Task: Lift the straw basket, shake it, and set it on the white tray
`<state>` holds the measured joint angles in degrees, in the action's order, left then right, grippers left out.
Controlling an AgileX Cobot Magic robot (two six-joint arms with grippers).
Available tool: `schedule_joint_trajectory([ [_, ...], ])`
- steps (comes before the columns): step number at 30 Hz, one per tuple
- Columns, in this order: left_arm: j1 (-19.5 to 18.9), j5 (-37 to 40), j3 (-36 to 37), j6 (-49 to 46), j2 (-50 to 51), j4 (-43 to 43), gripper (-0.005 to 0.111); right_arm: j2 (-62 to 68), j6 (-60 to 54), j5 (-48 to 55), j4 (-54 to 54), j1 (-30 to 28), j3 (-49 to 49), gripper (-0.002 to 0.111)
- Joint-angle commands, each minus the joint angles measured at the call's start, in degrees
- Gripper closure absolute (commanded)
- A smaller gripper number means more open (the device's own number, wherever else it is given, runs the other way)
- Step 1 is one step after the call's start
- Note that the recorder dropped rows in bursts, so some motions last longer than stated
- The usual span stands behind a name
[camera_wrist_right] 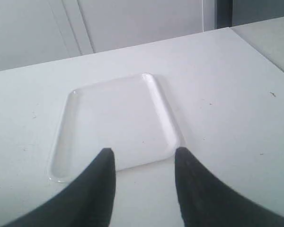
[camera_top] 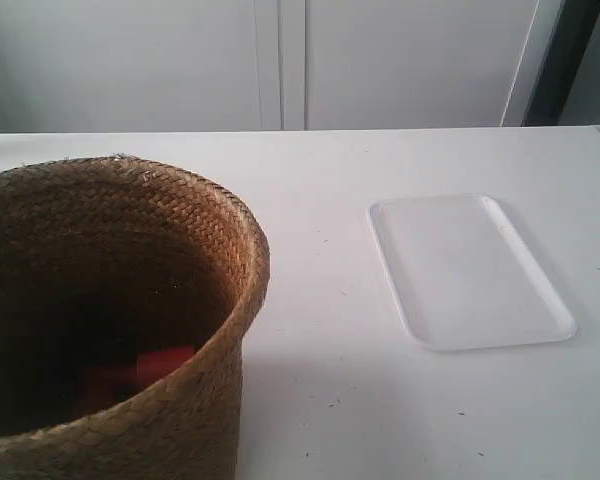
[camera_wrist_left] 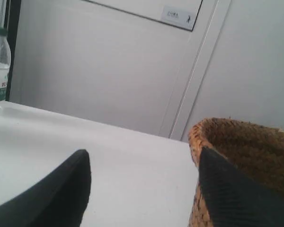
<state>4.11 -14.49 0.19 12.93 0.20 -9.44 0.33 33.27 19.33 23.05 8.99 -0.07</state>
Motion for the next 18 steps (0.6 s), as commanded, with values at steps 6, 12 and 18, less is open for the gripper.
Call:
schedule_joint_trajectory([
  [6, 0.02, -20.28, -0.19, 2.10, -0.20, -4.78, 0.039, -0.33, 1.17, -0.12, -0.12, -0.40, 0.07, 0.069],
  [12, 0.02, -8.38, -6.95, 6.35, -0.20, -1.60, 0.039, -0.33, 1.28, -0.12, -0.12, -0.40, 0.07, 0.069],
  [18, 0.02, 30.28, -22.23, 7.52, -0.20, 0.99, 0.039, -0.33, 1.28, -0.12, -0.12, 0.60, 0.07, 0.069],
])
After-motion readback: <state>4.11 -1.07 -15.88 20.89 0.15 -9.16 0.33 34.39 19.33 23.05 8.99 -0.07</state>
